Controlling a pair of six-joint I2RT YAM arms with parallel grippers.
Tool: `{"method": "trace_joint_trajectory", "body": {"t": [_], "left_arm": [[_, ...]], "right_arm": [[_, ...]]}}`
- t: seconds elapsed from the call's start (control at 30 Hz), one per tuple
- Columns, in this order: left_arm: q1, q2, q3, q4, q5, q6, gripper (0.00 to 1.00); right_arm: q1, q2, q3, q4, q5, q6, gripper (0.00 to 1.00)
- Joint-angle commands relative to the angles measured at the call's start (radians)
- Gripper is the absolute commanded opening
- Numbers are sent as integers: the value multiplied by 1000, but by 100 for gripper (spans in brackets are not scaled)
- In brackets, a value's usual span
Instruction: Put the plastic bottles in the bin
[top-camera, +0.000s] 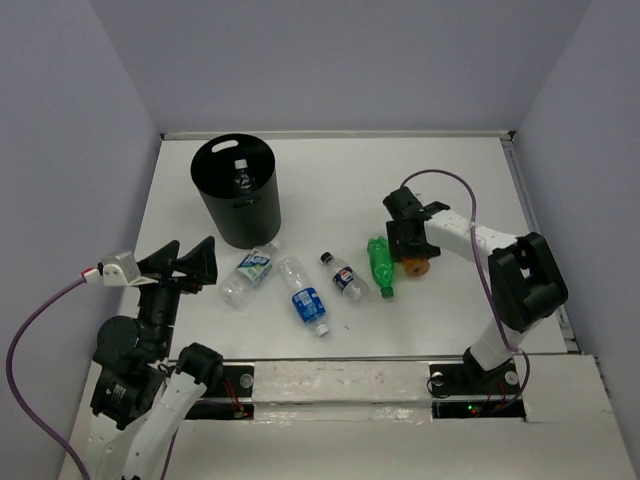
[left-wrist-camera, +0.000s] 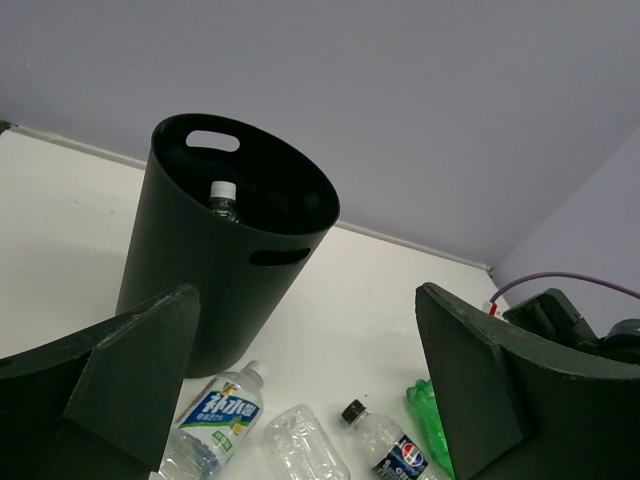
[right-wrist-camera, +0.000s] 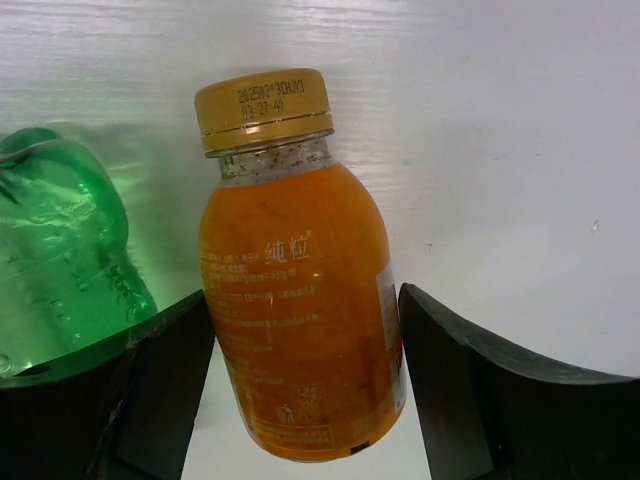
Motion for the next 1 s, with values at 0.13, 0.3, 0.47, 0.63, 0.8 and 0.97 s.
{"method": "trace_joint_trajectory", "body": {"t": [0.13, 0.3, 0.47, 0.63, 0.8, 0.97], "left_arm": [[-2, -3, -3, 37, -8, 20, 99], [-2, -6, -2, 40, -16, 19, 99], [-3, -9, 9, 25, -75, 11, 99], [-3, -9, 27, -19, -222, -17, 99], [-3, 22, 30, -16, -250, -24, 99], [-2, 16, 29, -19, -246, -23, 99]], "right_arm": [[-23, -73, 40, 39, 47, -22, 53], [11, -242, 122, 6, 50, -42, 46], [193, -251, 332, 48, 16, -72, 48], [345, -72, 627, 226, -71, -163, 48], [392, 222, 1074, 287, -223, -215, 48], [412, 446, 1383, 299, -320, -206, 48]]}}
